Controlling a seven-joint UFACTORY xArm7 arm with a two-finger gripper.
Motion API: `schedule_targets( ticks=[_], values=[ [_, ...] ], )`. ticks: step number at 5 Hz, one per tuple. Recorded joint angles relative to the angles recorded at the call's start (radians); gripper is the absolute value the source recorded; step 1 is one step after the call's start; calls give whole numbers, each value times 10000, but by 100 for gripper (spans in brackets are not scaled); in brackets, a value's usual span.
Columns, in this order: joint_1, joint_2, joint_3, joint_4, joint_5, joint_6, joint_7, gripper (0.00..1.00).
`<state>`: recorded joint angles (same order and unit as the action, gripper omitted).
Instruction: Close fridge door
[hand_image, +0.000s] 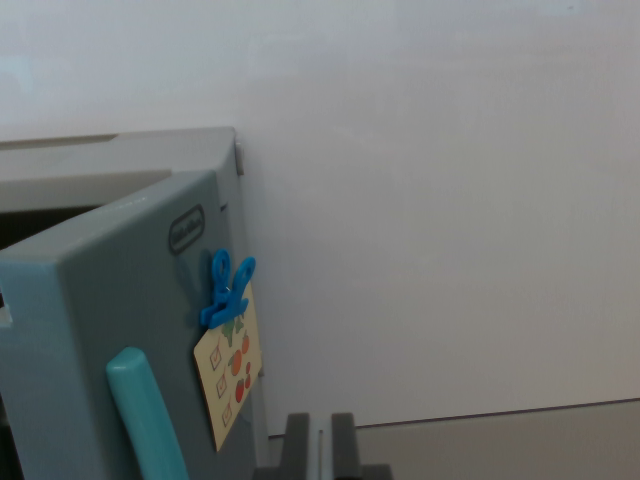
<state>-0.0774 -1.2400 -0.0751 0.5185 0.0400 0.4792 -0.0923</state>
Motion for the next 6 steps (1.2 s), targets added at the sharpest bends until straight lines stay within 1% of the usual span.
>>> schedule_targets(
  ticks=[5,6],
  values=[
    [0,0,0,-34,0,1,0,100],
    [0,124,0,-124,0,7,0,100]
  ],
)
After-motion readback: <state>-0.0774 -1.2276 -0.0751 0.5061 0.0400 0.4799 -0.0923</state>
